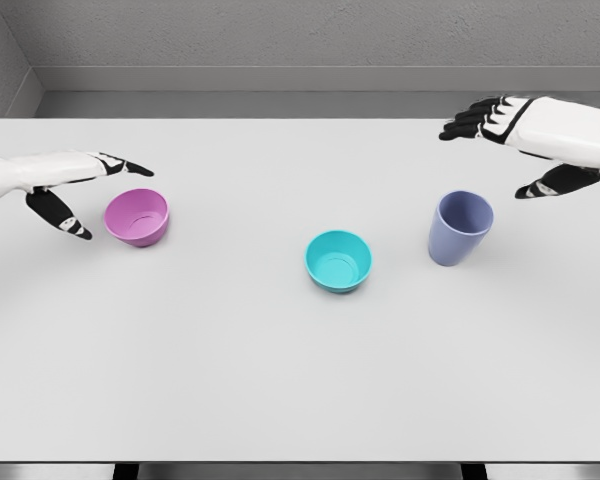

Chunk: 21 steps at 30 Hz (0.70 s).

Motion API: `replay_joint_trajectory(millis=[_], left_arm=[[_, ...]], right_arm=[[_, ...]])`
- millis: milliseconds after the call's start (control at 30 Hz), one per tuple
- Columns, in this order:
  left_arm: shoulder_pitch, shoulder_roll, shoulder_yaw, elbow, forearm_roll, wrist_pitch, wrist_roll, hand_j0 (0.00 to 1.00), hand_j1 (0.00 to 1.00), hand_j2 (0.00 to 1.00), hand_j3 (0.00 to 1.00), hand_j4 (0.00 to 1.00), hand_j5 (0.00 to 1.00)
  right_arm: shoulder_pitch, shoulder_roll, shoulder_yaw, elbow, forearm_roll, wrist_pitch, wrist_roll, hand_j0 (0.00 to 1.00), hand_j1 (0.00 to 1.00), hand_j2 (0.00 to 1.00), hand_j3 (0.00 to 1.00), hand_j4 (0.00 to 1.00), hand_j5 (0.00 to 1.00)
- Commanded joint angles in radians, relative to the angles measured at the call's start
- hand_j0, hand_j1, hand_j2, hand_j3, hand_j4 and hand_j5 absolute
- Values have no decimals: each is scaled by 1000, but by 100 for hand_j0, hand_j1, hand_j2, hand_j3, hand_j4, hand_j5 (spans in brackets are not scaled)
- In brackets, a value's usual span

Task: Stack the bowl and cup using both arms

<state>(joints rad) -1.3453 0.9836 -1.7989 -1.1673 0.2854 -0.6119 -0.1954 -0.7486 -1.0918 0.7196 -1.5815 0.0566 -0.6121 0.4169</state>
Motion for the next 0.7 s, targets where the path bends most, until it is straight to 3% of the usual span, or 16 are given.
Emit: replay_joint_trajectory(millis=[0,100,167,300,433,667], left_arm=[[0,-5,1,2,5,1,1,100,100,100,100,100,100],[0,-6,1,0,3,1,1,100,100,100,100,100,100],[0,-8,0,3,1,1,1,100,100,100,100,100,100],[8,-33,1,14,-2,1,-1,100,100,100,100,100,100],[8,-49,-7,25,-2,1,1,100,100,100,100,100,100],[8,-68,-13,29,-2,1,-1,100,100,100,100,100,100]], right_arm=[[0,-5,86,3,-4,1,0,100,100,100,100,100,100],[-17,-2,106,6,-4,1,0,100,100,100,100,100,100],[-64,1,165,28,-4,1,-1,100,100,100,100,100,100],[-69,3,181,41,-4,1,2,100,100,100,100,100,100],[-140,7,264,60,-3,1,-4,100,100,100,100,100,100],[-172,13,261,101,-3,1,-4,100,100,100,100,100,100]])
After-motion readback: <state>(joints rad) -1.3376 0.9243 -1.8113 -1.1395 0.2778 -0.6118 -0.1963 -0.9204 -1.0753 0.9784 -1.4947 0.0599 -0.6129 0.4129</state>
